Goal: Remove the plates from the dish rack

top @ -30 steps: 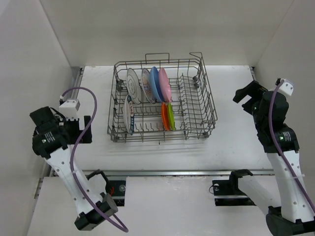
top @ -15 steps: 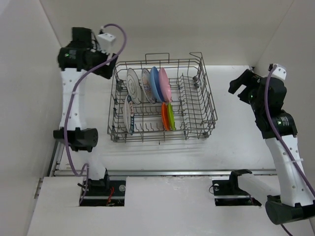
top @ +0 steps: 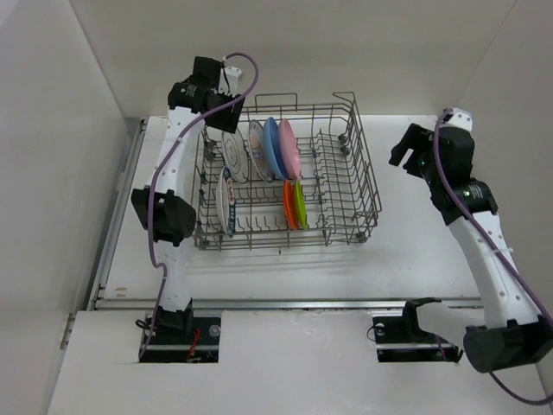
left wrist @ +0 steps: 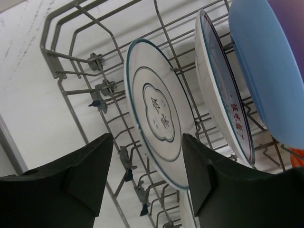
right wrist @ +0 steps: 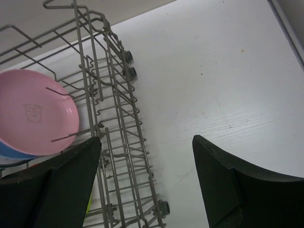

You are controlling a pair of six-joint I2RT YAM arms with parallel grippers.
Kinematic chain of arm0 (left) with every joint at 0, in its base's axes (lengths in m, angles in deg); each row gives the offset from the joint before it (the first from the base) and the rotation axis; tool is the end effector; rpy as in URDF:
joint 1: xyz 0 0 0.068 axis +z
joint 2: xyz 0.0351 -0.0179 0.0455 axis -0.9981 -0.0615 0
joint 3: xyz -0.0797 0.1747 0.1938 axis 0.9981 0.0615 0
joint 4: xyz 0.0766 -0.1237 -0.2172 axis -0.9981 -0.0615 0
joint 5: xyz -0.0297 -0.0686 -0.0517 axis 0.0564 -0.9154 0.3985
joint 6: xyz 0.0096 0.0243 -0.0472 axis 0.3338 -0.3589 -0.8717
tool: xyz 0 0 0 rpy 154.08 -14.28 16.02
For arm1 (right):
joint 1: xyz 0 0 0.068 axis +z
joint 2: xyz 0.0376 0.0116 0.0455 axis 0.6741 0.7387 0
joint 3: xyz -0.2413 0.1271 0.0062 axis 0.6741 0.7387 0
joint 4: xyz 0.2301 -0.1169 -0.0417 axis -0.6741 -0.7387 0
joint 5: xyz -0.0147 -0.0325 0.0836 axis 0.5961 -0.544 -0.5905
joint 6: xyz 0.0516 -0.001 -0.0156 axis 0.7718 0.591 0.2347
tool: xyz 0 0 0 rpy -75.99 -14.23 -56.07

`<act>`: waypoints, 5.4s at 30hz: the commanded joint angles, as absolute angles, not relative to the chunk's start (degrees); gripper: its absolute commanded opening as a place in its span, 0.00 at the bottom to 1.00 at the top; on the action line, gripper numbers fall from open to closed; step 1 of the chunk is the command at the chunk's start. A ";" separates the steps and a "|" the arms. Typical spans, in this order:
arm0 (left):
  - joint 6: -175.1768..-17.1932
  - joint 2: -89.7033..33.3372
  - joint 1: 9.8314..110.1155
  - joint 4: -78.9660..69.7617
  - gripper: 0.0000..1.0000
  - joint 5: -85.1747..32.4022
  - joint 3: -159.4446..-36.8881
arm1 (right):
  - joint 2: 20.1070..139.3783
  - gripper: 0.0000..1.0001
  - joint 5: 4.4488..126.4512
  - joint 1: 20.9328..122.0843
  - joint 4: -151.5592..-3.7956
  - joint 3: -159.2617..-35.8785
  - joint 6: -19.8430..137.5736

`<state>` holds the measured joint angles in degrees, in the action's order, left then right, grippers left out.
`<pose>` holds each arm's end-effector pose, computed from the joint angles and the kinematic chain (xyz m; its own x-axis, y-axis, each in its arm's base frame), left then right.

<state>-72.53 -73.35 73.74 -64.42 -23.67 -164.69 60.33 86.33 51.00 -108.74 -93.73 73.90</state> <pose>0.4409 -0.1031 0.4043 -0.5469 0.3371 -0.7663 0.4156 0.9039 0.1010 0.2250 0.0259 0.4081 -0.3128 0.3189 -0.8947 0.1950 0.9434 0.2681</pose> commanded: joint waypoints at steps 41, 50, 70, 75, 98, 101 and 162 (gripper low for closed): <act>-75.38 -56.41 74.51 -50.48 0.00 -3.54 -167.24 | 81.46 0.83 85.13 55.03 -101.43 -112.28 68.40; -86.45 -55.16 100.86 -61.90 0.00 -19.33 -160.93 | 82.94 0.81 71.08 62.23 -100.20 -119.31 66.82; -81.55 -65.27 115.65 -54.34 0.08 -43.96 -123.91 | 94.02 0.79 65.01 78.07 -99.58 -122.93 65.15; -79.78 -68.26 115.65 -57.59 0.20 -38.89 -124.52 | 92.45 0.79 66.23 78.07 -99.58 -120.65 65.67; -78.28 -65.20 110.47 -72.88 0.56 -36.93 -143.49 | 86.47 0.79 73.35 78.07 -98.70 -113.43 66.20; -76.35 -59.75 104.77 -75.43 0.64 -39.39 -149.03 | 85.77 0.79 73.88 78.07 -98.70 -112.38 66.20; -70.28 -47.53 60.98 -73.33 0.00 2.79 -153.00 | 70.38 0.79 83.55 78.07 -100.82 -96.47 71.47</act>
